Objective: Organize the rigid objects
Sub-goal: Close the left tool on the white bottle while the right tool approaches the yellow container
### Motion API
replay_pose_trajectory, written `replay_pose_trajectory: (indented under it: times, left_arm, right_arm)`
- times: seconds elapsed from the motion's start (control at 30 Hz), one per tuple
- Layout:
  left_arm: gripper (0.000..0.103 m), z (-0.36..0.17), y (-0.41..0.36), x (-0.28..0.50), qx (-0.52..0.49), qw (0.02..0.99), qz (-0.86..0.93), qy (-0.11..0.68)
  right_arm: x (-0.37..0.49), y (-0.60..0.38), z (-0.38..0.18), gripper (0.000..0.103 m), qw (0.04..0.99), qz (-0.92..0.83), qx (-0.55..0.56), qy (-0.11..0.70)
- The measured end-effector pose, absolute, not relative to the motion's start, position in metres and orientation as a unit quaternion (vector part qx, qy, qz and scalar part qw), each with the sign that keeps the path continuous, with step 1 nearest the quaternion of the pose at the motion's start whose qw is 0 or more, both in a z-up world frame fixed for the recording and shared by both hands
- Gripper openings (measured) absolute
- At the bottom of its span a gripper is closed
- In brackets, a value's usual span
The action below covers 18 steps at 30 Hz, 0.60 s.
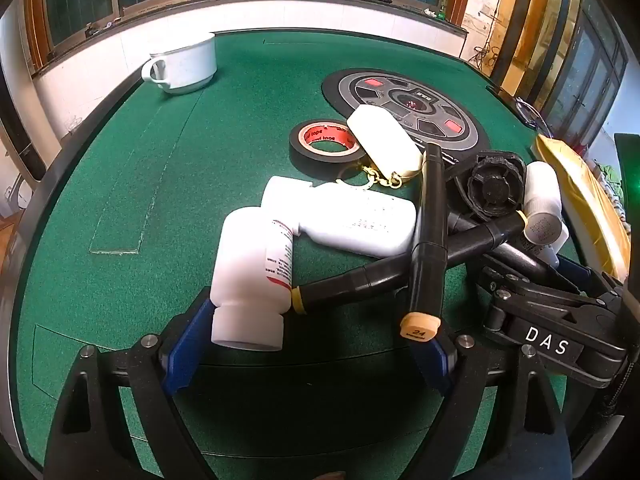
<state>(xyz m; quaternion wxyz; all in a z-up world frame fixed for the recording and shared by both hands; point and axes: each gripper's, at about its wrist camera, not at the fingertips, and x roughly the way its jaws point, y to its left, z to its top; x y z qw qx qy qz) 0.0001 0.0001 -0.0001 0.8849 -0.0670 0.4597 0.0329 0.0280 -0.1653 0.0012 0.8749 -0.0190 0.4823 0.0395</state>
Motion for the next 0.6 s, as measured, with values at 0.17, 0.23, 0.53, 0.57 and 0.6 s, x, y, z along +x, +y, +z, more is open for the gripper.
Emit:
replay_pose_trajectory:
  times: [0.17,0.23,0.53,0.57,0.6]
  left_arm:
    - [0.088,0.0001,0.0000,0.0000,-0.066,0.886,0.033,0.458]
    - [0.088,0.0002,0.0001,0.0000,-0.066,0.886,0.034,0.459]
    - [0.088,0.0002,0.0010,-0.0003,-0.064,0.886,0.035,0.458]
    - [0.088,0.0002,0.0009,-0.0003,-0.063,0.886,0.035,0.459]
    - [0.088,0.0003,0.0016,-0.0006,-0.063,0.886,0.035,0.459]
  right_arm:
    - [0.0281,-0.1655,0.0009,0.102,0.874,0.040,-0.019,0.484]
    - [0.0282,-0.1655,0.0009,0.102,0.874,0.040,-0.019,0.484]
    - [0.0300,-0.1663,-0.0001,0.102,0.875,0.032,-0.014,0.483]
    - [0.0297,-0.1662,-0.0003,0.102,0.875,0.031,-0.013,0.483]
    - [0.0284,-0.1653,0.0008,0.102,0.875,0.031,-0.013,0.483]
